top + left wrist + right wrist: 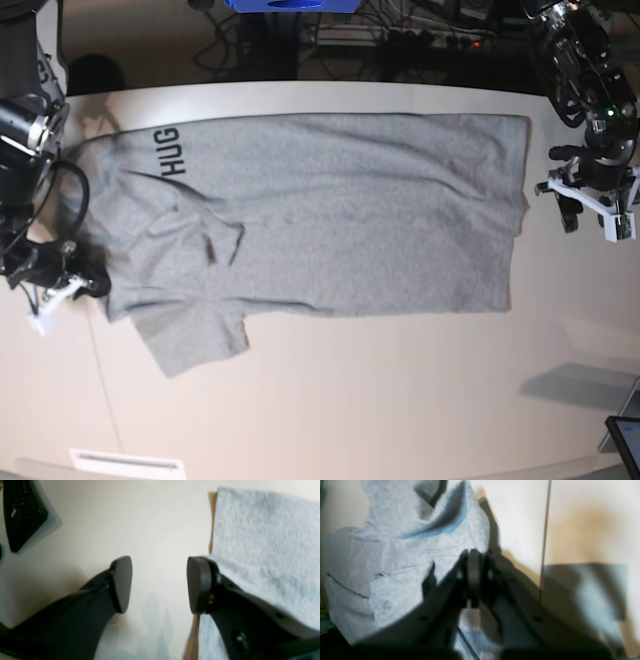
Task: Fold the T-shirt properly
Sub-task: 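Move both grippers down along the shirt's side edges toward the hem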
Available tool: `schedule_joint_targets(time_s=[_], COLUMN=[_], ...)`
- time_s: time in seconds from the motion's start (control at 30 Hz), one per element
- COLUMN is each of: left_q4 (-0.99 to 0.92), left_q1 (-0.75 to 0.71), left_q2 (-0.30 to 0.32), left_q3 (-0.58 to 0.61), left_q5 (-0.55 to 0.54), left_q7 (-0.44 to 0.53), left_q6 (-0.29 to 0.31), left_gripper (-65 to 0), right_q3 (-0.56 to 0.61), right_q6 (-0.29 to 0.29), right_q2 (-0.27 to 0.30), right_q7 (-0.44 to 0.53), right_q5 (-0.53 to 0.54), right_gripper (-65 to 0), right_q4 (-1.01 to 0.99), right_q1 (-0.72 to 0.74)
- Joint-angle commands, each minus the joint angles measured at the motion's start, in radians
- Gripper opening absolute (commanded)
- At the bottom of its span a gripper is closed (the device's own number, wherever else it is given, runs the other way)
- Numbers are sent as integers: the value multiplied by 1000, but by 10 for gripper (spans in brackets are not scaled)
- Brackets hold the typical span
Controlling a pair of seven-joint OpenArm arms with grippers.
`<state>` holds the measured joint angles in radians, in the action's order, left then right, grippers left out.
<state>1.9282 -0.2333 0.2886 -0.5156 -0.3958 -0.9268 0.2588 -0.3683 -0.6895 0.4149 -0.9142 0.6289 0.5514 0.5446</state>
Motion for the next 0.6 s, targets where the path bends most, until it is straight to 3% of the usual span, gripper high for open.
schedule_joint_targets(time_s=[0.0, 0.33, 0.57], left_q4=[-3, -269, -436], left_q1=[16, 211, 381], left_q2=[19, 39, 39], left_q3=[-7, 1, -4], left_q5=[-1, -7, -9], left_q7=[19, 18, -68], left_q6=[-6, -6, 12], left_gripper=[-299, -297, -212], right_q3=[-1, -1, -1], right_q6=[-9, -9, -9], right_q2=[16, 20, 20], right_q7=[11, 11, 11], right_q5=[21, 21, 21], right_gripper=[-646, -649, -649], right_q4=[11, 11, 14], right_q1=[30, 18, 16])
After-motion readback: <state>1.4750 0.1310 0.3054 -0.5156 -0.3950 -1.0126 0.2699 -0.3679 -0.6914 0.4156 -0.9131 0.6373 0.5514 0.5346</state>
